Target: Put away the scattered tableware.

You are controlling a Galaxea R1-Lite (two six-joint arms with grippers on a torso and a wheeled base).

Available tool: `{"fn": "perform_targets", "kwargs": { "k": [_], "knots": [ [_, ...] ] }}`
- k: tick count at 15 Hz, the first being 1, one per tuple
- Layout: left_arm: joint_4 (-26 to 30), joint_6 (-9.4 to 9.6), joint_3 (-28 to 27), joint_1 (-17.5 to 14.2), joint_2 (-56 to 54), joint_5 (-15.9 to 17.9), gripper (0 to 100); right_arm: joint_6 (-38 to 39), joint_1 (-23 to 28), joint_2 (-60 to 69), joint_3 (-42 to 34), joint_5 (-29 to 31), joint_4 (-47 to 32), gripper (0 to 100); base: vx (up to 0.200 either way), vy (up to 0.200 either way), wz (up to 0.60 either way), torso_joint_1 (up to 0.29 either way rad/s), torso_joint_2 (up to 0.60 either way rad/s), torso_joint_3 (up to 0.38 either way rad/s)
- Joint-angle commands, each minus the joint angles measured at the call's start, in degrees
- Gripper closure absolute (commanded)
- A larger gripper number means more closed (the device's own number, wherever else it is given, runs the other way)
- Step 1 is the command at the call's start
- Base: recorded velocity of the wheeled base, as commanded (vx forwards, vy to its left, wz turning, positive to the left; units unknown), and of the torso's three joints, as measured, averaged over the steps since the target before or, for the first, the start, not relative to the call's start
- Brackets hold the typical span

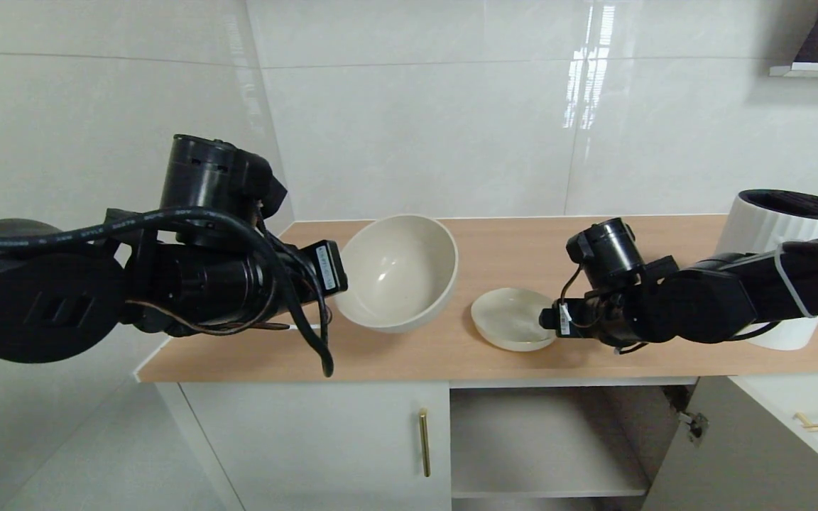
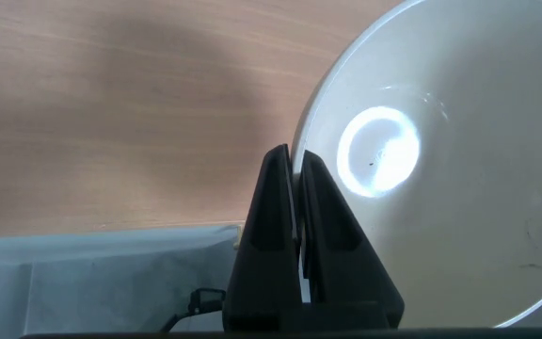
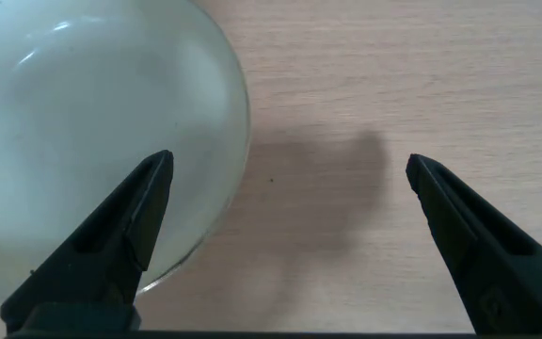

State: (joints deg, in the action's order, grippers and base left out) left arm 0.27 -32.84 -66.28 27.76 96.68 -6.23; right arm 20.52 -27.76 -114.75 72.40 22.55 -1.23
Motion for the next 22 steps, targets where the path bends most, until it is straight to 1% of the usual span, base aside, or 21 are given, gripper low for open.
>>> {"fn": "perform_targets", "kwargs": {
  "k": [1,3,4,14,17,20,22],
  "knots": [
    [0.0,-0.03,0.01,0.02,-0.36,-0.01,100,0.58,-0.02,-0.56,0.2,-0.05,0.0,0,0.0,0.0,0.0,0.0,0.0,0.0],
    [0.0,-0.03,0.01,0.02,-0.27,-0.01,100,0.93,-0.02,-0.91,0.73,-0.05,0.0,0,0.0,0.0,0.0,0.0,0.0,0.0],
    [0.0,-0.03,0.01,0.02,-0.27,-0.01,100,1.1,-0.02,-1.09,0.81,-0.05,0.0,100,0.0,0.0,0.0,0.0,0.0,0.0],
    [0.0,-0.03,0.19,0.02,-0.36,-0.01,100,1.98,-0.1,0.05,0.9,-0.67,-0.09,100,0.0,0.0,0.0,0.0,0.0,0.0],
    [0.08,-0.12,0.45,-0.07,-0.79,-0.01,100,3.57,-0.98,2.34,0.55,-2.78,-0.53,100,0.0,0.0,0.0,0.0,0.0,0.0],
    [0.08,-0.12,2.03,-0.07,-1.94,-0.01,100,3.83,-1.69,4.97,-0.42,-3.74,-0.61,100,0.0,0.0,0.0,0.0,0.0,0.0],
    [-0.09,-0.12,4.32,-0.07,-3.26,-0.01,100,4.27,-2.74,9.54,-3.85,-6.12,-0.61,100,0.0,0.0,0.0,0.0,0.0,0.0]
  ]
}}
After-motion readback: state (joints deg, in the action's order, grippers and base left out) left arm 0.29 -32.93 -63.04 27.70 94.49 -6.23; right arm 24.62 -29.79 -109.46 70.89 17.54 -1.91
